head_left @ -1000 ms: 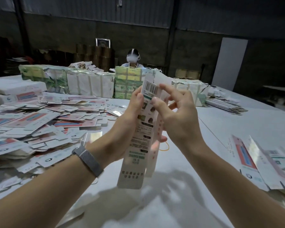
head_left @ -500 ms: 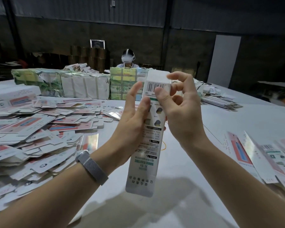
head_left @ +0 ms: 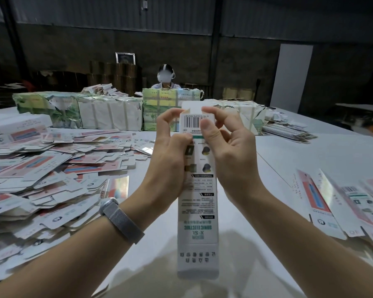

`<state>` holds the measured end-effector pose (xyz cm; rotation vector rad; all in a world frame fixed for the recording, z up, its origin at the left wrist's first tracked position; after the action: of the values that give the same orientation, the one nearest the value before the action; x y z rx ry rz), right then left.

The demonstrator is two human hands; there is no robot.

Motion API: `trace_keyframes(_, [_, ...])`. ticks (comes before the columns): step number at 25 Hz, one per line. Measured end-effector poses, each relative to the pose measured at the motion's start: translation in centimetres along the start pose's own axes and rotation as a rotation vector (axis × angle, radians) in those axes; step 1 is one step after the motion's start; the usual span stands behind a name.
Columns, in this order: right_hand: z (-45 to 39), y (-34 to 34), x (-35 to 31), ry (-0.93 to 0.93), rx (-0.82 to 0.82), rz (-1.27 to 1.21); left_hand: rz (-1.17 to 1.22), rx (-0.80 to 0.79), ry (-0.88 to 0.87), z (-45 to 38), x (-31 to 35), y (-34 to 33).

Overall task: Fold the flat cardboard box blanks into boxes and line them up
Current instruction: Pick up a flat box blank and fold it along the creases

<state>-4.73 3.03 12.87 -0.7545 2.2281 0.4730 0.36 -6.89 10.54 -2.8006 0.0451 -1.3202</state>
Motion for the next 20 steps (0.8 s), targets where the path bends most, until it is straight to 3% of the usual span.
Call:
trace_keyframes(8, [-0.1, -0.3, 0.2, 0.001, -0.047, -0.114, -0.087, -0.037, -0.04, 0.2, 0.9, -0.8])
trace_keyframes(14, [-0.3, 0.2, 0.4, -0.015, 0.016, -0.1, -0.108, -0.049, -0.079, -0.2, 1.1, -1.0])
trace_keyframes(20, [-0.4, 0.4, 0.7, -0.044, 0.002, -0.263, -0.141, -0.085, -0.053, -0.2, 0.8, -1.4])
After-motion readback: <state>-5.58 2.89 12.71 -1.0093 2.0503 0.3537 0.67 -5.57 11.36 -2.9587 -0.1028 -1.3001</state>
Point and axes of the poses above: each hand's wrist, its own z-axis away from the middle knuckle, its own y-axis out of the back of the hand, x = y × z, the point moved 9 cm from there along -z, towards the middle knuckle, and after that the axes turned 14 degrees about -x, right-handed, at the moved point
